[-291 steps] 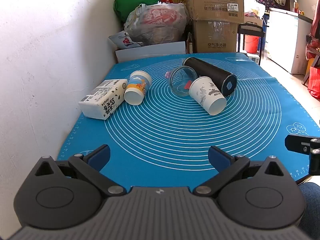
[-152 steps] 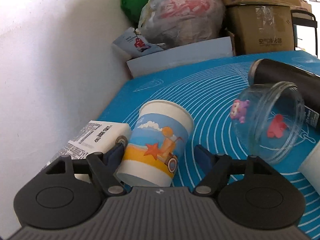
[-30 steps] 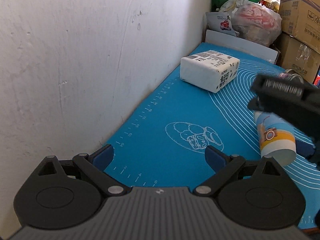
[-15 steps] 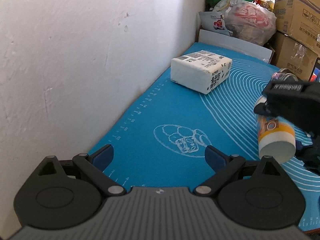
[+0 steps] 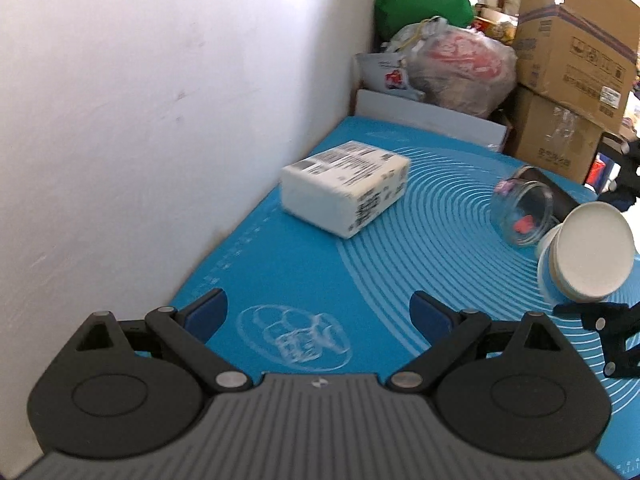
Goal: Flip cup upside down
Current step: 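Rotate the printed cup rim-down with the right tool, then lower the cup rim-down onto the mat and open the right tool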
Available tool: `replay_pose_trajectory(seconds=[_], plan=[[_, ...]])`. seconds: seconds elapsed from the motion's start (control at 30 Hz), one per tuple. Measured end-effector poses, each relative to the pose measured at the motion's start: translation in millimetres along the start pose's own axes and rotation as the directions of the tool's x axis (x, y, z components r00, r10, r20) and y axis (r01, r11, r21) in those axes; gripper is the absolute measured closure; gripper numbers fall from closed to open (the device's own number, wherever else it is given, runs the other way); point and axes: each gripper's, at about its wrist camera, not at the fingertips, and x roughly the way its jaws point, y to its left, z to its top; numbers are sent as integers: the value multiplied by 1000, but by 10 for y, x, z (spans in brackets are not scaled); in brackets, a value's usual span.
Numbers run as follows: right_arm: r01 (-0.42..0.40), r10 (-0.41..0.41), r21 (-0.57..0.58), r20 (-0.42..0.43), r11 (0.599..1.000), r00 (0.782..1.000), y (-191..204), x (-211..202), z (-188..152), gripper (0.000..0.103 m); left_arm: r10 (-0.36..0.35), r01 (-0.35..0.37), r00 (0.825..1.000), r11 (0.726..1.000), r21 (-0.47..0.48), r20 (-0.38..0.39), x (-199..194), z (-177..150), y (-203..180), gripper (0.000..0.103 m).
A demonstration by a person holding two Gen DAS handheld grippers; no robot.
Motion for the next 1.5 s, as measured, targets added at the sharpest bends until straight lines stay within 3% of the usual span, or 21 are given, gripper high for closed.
replay_pose_trajectory(seconds=[0.1,0.23,0.3,0.37,0.43,0.6,0.7,0.8,1.07,1.13,1.23,1.4,1.5], plan=[[-80,67,282,57,956,996,-184,-86,-216,43,-20,19,1000,1000,20,12,2,33,-123,6],[-174,116,553,138,815,984,-375,-25,-533,43,-41,40,999,998,38,26,5,45,-247,6],[-177,100,634,156,752,983,-383,44,-661,43,-48,47,998,998,48,33,7,45,-311,6],[-211,106,723,188,658,976,-358,120,-798,43,-48,45,998,997,55,39,9,35,-361,6],[-212,91,780,196,589,976,-299,206,-882,43,-45,42,998,997,59,40,19,24,-404,6],[-191,14,871,207,452,978,-153,312,-1019,43,-36,33,999,997,73,37,33,-23,-471,6],[-149,-44,893,185,425,982,-94,309,-1061,43,-33,30,999,996,84,36,34,-45,-505,6],[-152,-31,912,177,381,984,-61,377,-1107,43,-34,31,999,995,91,31,39,-66,-533,6],[-132,-56,920,164,368,985,-47,464,-1082,43,-33,31,999,994,106,24,36,-114,-580,6],[-129,-56,920,161,369,985,-44,470,-1082,35,-33,31,999,994,105,22,35,-117,-580,6],[-134,-50,918,164,374,985,-38,469,-1087,30,-33,31,999,994,104,18,35,-122,-579,6],[-139,-43,924,165,356,985,-56,404,-1138,15,-30,29,999,996,89,12,23,-95,-549,6],[-125,-61,916,159,381,985,-41,287,-1174,7,-24,23,1000,996,84,12,-24,-74,-521,6]])
